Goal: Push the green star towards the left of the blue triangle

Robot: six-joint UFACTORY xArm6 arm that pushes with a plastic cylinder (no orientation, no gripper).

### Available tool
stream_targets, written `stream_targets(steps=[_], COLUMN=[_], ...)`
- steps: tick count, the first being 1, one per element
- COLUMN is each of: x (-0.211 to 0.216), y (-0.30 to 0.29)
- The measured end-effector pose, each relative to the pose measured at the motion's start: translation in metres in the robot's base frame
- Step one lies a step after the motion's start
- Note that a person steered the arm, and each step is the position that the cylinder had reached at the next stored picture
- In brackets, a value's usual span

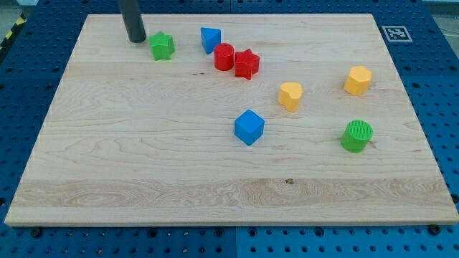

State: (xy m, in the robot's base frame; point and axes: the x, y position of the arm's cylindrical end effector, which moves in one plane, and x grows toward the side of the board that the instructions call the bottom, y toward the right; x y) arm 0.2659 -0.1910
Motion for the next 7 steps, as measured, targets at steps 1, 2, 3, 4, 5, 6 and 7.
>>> stream_targets(steps=[1,2,3,4,5,6,7], x=[0.0,0.008,0.028,0.046,0.051,0.051,0.042], y=[-0.024,-0.034,-0.034,-0.033,-0.021,-0.003,0.012])
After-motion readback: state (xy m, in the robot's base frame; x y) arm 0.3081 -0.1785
